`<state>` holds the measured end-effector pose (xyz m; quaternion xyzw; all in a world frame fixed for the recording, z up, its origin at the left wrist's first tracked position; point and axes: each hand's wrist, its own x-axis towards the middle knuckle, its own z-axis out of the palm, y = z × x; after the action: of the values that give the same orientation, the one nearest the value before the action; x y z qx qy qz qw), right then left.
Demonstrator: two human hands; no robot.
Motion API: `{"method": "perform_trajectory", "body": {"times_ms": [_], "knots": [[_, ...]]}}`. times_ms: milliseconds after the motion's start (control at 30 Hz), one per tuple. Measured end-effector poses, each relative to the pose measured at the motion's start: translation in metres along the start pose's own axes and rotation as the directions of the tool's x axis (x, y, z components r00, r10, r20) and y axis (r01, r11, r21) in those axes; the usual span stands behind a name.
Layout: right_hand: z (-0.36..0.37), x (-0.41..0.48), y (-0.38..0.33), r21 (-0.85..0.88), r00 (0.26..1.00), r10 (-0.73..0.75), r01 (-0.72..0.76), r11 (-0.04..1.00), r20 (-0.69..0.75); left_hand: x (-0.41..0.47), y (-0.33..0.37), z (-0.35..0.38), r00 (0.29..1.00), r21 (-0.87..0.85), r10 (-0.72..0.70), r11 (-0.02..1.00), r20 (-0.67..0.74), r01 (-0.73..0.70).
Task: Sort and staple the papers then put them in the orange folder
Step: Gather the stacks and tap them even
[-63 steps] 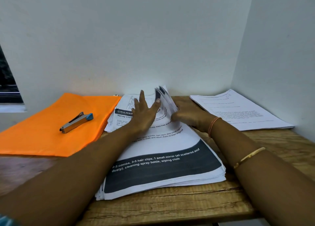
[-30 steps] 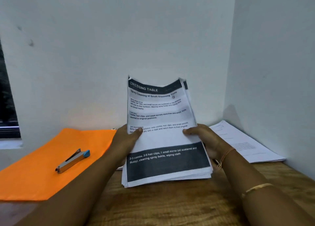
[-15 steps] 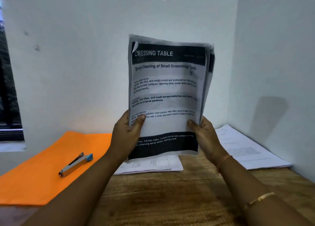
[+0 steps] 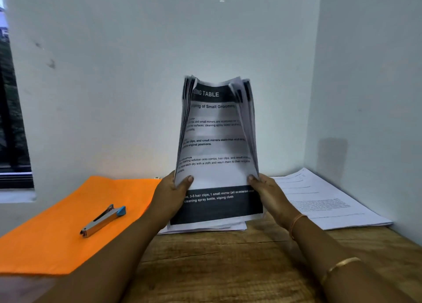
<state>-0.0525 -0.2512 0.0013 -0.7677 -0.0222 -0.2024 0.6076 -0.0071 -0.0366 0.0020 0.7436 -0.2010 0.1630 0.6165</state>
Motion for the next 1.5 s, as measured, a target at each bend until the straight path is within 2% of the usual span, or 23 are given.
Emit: {"method": "perform_trajectory", "body": {"times_ms": [67,133,200,300,367,433,500,600,700,800,967,1200,1367,1500], "knots": [[-0.004,0.004,-0.003,0.051,0.996,-0.001,0.005,0.999,-0.086,0.002,0.0,0.001,0.999,-0.044,-0.041,0.998,-0.023,0.04],[-0.008,0.006,-0.002,0.103,0.991,0.061,-0.049,0.993,-0.118,0.004,-0.003,0.001,0.994,-0.101,-0.099,0.99,-0.049,0.094],[-0.009,0.005,-0.004,0.208,0.986,0.154,-0.138,0.968,-0.064,0.007,-0.007,0.001,0.982,-0.179,-0.168,0.972,-0.088,0.15],[0.0,-0.002,-0.008,0.394,0.959,0.254,-0.284,0.874,0.127,0.011,-0.013,0.001,0.946,-0.334,-0.29,0.915,-0.148,0.228],[0.009,-0.007,-0.012,0.346,0.923,0.251,-0.347,0.872,0.292,0.009,-0.014,0.004,0.923,-0.439,-0.353,0.861,-0.153,0.257],[0.023,-0.013,-0.014,0.257,0.895,0.237,-0.347,0.902,0.378,0.006,-0.013,0.01,0.911,-0.532,-0.394,0.801,-0.124,0.275],[0.037,-0.014,-0.011,0.252,0.91,0.208,-0.309,0.917,0.36,0.002,-0.014,0.019,0.898,-0.602,-0.437,0.73,-0.049,0.322],[0.045,-0.01,-0.007,0.352,0.958,0.192,-0.258,0.9,0.213,-0.004,-0.01,0.029,0.879,-0.672,-0.469,0.623,0.088,0.4],[0.032,-0.005,-0.007,0.362,0.954,0.221,-0.282,0.889,0.201,-0.005,-0.006,0.033,0.881,-0.706,-0.449,0.577,0.147,0.411],[0.012,-0.005,-0.008,0.338,0.931,0.256,-0.336,0.879,0.26,-0.002,-0.002,0.024,0.892,-0.745,-0.436,0.555,0.119,0.371],[-0.018,-0.005,-0.007,0.329,0.898,0.302,-0.403,0.854,0.319,0.011,-0.003,-0.005,0.862,-0.784,-0.505,0.555,-0.05,0.279],[-0.027,0.0,-0.006,0.272,0.948,0.271,-0.308,0.912,0.166,0.016,-0.007,-0.03,0.842,-0.739,-0.506,0.637,-0.185,0.221],[-0.029,0.009,-0.003,0.223,0.966,0.221,-0.187,0.957,-0.137,0.015,-0.009,-0.027,0.853,-0.585,-0.471,0.765,-0.225,0.268],[-0.036,0.013,-0.001,-0.013,0.93,0.117,-0.13,0.991,-0.348,0.012,-0.003,-0.023,0.872,-0.541,-0.473,0.769,-0.123,0.341]]}}
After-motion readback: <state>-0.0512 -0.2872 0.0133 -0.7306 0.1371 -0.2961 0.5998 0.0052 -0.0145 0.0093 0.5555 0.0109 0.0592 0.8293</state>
